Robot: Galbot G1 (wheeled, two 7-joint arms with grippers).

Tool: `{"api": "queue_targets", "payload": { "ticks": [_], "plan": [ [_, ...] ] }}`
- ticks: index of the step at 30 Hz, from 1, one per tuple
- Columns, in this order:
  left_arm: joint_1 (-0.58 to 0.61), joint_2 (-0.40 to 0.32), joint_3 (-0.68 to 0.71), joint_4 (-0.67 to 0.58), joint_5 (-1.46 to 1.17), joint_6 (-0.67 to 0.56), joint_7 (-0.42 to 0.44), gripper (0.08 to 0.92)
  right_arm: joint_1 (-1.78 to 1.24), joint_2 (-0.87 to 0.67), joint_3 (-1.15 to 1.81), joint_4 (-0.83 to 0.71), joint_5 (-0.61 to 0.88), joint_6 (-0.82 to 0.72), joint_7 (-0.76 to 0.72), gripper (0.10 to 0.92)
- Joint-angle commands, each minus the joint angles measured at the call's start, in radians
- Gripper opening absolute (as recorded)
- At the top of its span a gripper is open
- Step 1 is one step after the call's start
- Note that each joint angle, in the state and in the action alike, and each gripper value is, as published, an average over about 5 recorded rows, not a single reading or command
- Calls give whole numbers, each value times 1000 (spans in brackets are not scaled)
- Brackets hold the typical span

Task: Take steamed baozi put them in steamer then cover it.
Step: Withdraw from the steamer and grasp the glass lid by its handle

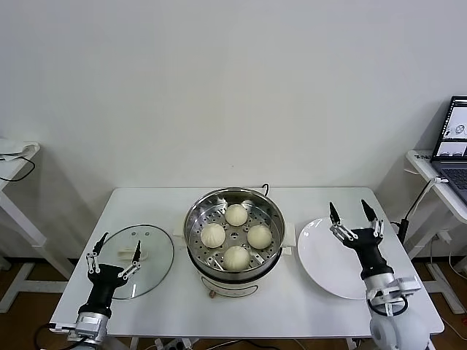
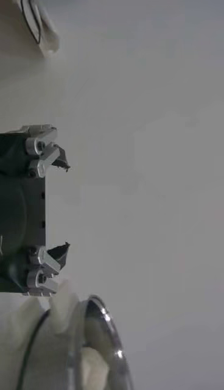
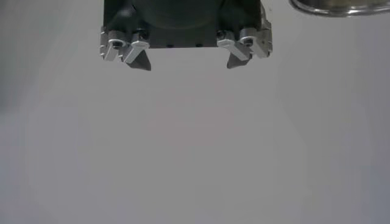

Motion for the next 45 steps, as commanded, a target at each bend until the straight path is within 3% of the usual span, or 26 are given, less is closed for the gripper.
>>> {"api": "queue_targets", "payload": {
  "ticks": [1,5,12,45],
  "plan": [
    [6,27,-27,175,687,-223,-205,823,-79,123,20,-2,-47,62,49,823],
    [9,43,-55,241,954,-250,-310,823,-64,127,4,-22,-56,62,49,823],
    [-44,50,-97,339,1178,-238,-365,823,-50,143,-19,-48,-76,64,50,823],
    [-355,59,-59,562,1223,-167,-365,823,-55,150,-31,-61,-100,66,47,823]
  ]
}}
